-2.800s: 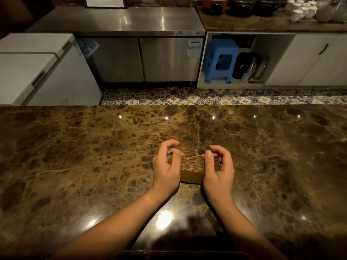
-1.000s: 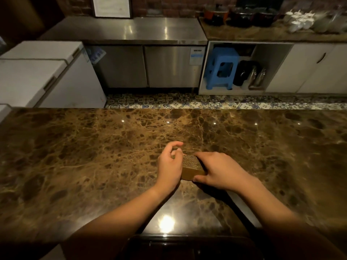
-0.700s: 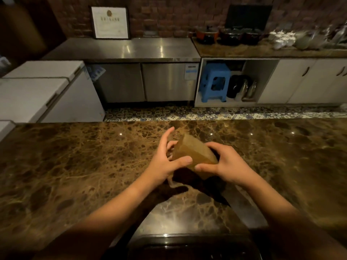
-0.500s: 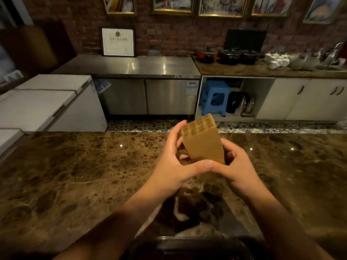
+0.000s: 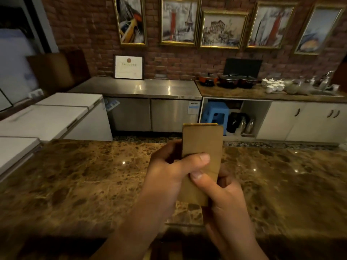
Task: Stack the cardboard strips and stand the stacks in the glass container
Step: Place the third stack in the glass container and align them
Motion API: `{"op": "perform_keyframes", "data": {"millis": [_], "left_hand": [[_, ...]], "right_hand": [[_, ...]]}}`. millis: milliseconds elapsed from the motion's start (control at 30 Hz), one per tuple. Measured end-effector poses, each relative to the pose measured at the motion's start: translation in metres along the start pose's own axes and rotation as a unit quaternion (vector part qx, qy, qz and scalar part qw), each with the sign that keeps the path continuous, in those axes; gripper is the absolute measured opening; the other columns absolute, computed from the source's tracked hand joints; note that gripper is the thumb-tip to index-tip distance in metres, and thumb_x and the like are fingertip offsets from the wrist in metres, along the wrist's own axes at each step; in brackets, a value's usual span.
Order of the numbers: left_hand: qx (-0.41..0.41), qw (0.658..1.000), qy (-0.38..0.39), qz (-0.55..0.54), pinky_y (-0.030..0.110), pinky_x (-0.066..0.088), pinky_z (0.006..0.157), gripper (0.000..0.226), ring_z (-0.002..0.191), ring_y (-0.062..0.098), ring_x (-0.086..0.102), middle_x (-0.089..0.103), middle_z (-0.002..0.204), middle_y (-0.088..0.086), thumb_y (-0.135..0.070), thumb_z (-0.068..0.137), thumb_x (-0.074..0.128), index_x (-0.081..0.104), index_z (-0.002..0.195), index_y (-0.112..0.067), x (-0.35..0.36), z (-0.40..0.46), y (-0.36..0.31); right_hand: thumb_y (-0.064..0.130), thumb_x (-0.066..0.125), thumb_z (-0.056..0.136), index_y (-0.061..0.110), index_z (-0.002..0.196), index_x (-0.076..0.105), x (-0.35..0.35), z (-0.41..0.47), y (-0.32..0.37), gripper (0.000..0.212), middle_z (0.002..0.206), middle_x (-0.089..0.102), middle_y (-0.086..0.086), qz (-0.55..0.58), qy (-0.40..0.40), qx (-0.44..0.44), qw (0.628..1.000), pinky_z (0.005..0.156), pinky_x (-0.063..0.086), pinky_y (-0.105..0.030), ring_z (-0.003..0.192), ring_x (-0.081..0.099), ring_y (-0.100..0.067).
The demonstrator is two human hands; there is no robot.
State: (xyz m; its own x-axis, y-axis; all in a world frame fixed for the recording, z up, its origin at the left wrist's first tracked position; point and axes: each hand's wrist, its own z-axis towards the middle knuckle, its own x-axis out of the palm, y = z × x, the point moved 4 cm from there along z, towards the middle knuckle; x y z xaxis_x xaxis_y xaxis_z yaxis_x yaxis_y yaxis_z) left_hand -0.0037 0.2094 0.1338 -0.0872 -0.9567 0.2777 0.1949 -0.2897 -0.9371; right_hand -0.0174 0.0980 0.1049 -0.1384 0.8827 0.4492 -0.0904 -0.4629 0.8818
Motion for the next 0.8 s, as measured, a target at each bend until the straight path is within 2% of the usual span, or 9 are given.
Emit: {"op": "perform_keyframes", "data": {"millis": [100, 200, 300, 400, 500, 567, 633, 700, 800], "left_hand": [[-0.020, 1.000, -0.001, -0.002, 0.033, 0.059, 0.066, 0.038, 0.083, 0.024, 0.076, 0.079, 0.092, 0.004, -0.036, 0.056, 0.080, 0.078, 0.094, -0.034, 0.001, -0.012, 0.003], [-0.031, 0.999, -0.016, -0.010, 0.034, 0.059, 0.066, 0.038, 0.084, 0.026, 0.076, 0.079, 0.093, 0.006, -0.035, 0.056, 0.081, 0.077, 0.094, -0.035, -0.003, -0.023, 0.007], [-0.068, 0.997, -0.023, -0.029, 0.032, 0.059, 0.062, 0.030, 0.084, 0.027, 0.076, 0.079, 0.092, 0.008, -0.024, 0.063, 0.082, 0.078, 0.091, -0.034, -0.008, -0.038, 0.022], [-0.119, 0.991, -0.041, -0.037, 0.028, 0.059, 0.060, 0.025, 0.083, 0.024, 0.077, 0.079, 0.092, 0.008, -0.018, 0.068, 0.080, 0.079, 0.090, -0.031, -0.014, -0.057, 0.046], [-0.178, 0.983, -0.042, -0.006, 0.027, 0.059, 0.061, 0.020, 0.082, 0.022, 0.077, 0.079, 0.092, 0.007, -0.015, 0.074, 0.082, 0.080, 0.093, -0.021, -0.020, -0.078, 0.075], [-0.210, 0.976, -0.036, 0.047, 0.030, 0.061, 0.070, 0.038, 0.089, 0.019, 0.075, 0.079, 0.098, 0.002, -0.024, 0.070, 0.086, 0.075, 0.106, -0.022, -0.027, -0.089, 0.088], [-0.224, 0.969, -0.037, 0.099, 0.030, 0.058, 0.081, 0.071, 0.101, 0.012, 0.071, 0.076, 0.111, -0.006, -0.048, 0.056, 0.088, 0.063, 0.121, -0.035, -0.048, -0.100, 0.093], [-0.185, 0.970, -0.056, 0.147, 0.026, 0.055, 0.082, 0.071, 0.108, 0.006, 0.066, 0.069, 0.119, -0.015, -0.069, 0.051, 0.079, 0.058, 0.116, -0.052, -0.078, -0.108, 0.087], [-0.178, 0.947, -0.135, 0.229, 0.037, 0.050, 0.092, 0.061, 0.120, 0.008, 0.055, 0.058, 0.130, -0.019, -0.075, 0.053, 0.072, 0.057, 0.110, -0.063, -0.124, -0.122, 0.089]], "right_hand": [[0.019, 0.082, 0.067, 0.019, 0.099, 0.078, 0.002, -0.014, 0.000, 0.032, 0.100, 0.077, -0.018, 0.015, -0.002, 0.027, 1.000, 0.067, 0.059, -0.027, 0.091, 0.076, -0.030], [0.020, 0.084, 0.067, 0.019, 0.109, 0.073, -0.003, -0.023, 0.000, 0.044, 0.103, 0.078, -0.015, -0.013, 0.014, 0.052, 0.998, 0.069, 0.060, -0.029, 0.094, 0.076, -0.029], [0.028, 0.087, 0.064, 0.034, 0.119, 0.059, -0.012, -0.029, 0.000, 0.062, 0.105, 0.078, -0.005, -0.107, 0.054, 0.073, 0.990, 0.074, 0.062, -0.033, 0.095, 0.076, -0.025], [0.027, 0.087, 0.068, 0.045, 0.118, 0.051, -0.029, -0.036, -0.011, 0.064, 0.104, 0.077, 0.010, -0.206, 0.073, 0.086, 0.972, 0.073, 0.061, -0.025, 0.097, 0.075, -0.013], [0.016, 0.086, 0.069, 0.032, 0.124, 0.052, -0.045, -0.053, -0.034, 0.066, 0.104, 0.078, 0.001, -0.185, 0.062, 0.147, 0.970, 0.070, 0.062, -0.031, 0.093, 0.076, -0.021], [0.013, 0.089, 0.063, 0.023, 0.125, 0.053, -0.058, -0.064, -0.048, 0.072, 0.100, 0.079, -0.005, -0.196, 0.031, 0.188, 0.962, 0.067, 0.061, -0.034, 0.089, 0.077, -0.025], [0.016, 0.095, 0.057, 0.023, 0.125, 0.054, -0.075, -0.072, -0.054, 0.080, 0.097, 0.079, -0.004, -0.253, -0.022, 0.224, 0.941, 0.067, 0.063, -0.040, 0.086, 0.077, -0.024], [0.023, 0.093, 0.061, 0.031, 0.122, 0.053, -0.091, -0.077, -0.053, 0.073, 0.097, 0.077, 0.001, -0.364, -0.055, 0.244, 0.897, 0.069, 0.064, -0.044, 0.084, 0.076, -0.021], [0.042, 0.090, 0.061, 0.044, 0.113, 0.046, -0.099, -0.087, -0.051, 0.068, 0.097, 0.070, 0.012, -0.512, -0.046, 0.251, 0.820, 0.067, 0.062, -0.037, 0.083, 0.071, -0.012]]}}
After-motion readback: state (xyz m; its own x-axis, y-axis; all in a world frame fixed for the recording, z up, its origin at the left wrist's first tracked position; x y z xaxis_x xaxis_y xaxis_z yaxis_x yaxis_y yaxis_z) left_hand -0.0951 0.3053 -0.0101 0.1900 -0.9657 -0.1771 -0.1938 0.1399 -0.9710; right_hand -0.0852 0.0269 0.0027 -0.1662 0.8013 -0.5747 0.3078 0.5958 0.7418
